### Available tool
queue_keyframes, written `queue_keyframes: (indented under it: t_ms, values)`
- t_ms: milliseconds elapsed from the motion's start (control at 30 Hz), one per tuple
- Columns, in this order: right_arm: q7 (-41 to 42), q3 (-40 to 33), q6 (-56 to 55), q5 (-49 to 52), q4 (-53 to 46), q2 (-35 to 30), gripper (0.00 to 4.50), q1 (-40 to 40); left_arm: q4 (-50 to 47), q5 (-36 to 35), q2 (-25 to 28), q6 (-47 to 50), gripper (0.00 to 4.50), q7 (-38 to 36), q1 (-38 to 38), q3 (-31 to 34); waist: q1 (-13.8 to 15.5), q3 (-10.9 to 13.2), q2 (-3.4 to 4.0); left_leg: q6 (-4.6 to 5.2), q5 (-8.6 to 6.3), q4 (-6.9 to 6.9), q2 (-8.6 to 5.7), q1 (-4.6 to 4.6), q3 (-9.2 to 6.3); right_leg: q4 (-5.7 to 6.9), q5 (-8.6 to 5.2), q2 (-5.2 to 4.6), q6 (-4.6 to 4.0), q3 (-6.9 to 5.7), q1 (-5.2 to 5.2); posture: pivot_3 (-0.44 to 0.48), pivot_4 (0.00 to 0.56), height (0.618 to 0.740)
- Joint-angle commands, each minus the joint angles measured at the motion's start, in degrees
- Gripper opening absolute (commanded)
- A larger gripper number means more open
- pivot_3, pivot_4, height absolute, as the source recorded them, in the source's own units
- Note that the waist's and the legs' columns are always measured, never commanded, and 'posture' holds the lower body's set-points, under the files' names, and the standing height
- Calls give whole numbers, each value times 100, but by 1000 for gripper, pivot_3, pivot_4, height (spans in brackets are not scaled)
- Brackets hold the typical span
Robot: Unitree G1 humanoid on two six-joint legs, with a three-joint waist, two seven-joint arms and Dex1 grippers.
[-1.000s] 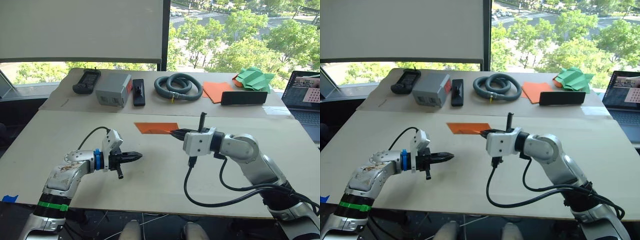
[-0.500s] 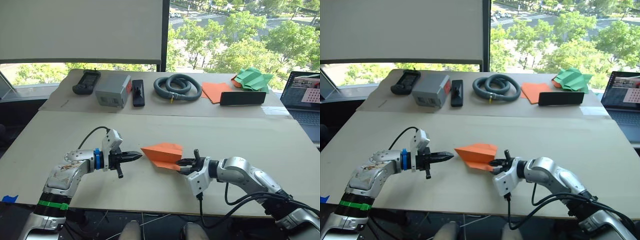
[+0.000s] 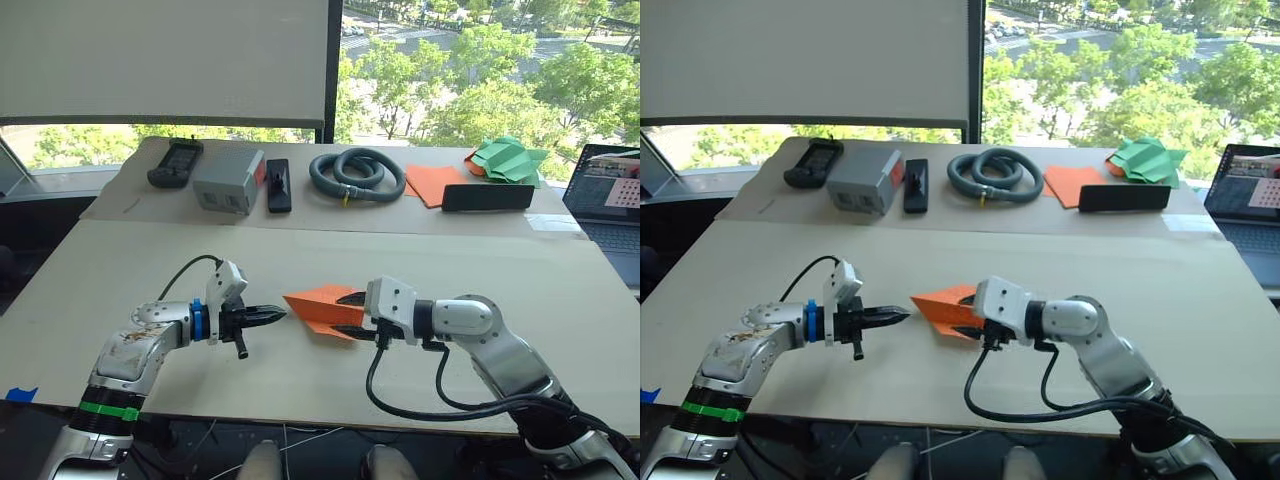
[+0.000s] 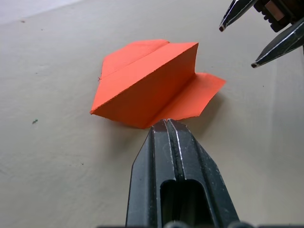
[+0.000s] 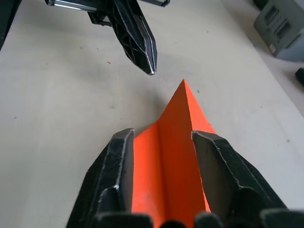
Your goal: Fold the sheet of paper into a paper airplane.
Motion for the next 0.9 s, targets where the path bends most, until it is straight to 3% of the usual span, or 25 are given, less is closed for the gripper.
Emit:
queue_keyframes:
  t_ms: [33, 100, 133, 433, 600, 900]
  values:
    - [-267, 63, 407, -74, -19, 164, 739, 67, -73, -52, -1, -74, 0, -37, -124, 31, 22, 0, 0, 0, 0, 0, 0, -1, 0, 0, 0, 0, 0, 0, 0, 0, 150, 711]
    - [-412, 145, 537, -181, 94, 254, 56, 101, -84, -52, -6, -75, 0, -41, -137, 19, 31, 0, 0, 0, 0, 0, 0, -1, 0, 0, 0, 0, 0, 0, -1, 0, 150, 711]
    - [-459, 174, 609, -207, 138, 295, 21, 123, -98, -54, -10, -71, 0, -41, -140, 12, 31, 0, 0, 0, 0, 0, 0, -1, 0, 0, 0, 1, 0, 0, -2, 0, 150, 711]
    - [-746, 553, 1359, -495, 541, 366, 21, 423, 64, -32, -306, -131, 0, 22, -713, -88, 42, -11, -15, 0, 0, -1, 1, 2, 0, 2, 0, 2, 0, -1, -2, 0, 150, 711]
    - [-729, 618, 1521, -452, 468, 373, 21, 454, 794, 307, -653, -484, 0, 80, -1428, -302, 46, -20, -14, -1, 0, 3, 0, 5, 0, 1, 0, 3, 0, -1, 3, 0, 150, 711]
    - [-905, 689, 1818, -431, 120, 479, 21, 561, 2744, 1570, -1330, -1818, 0, -287, -2547, -1405, 25, -29, -17, 38, 23, 9, -1, 5, -1, 4, 4, 11, 7, 6, 8, 0, 150, 711]
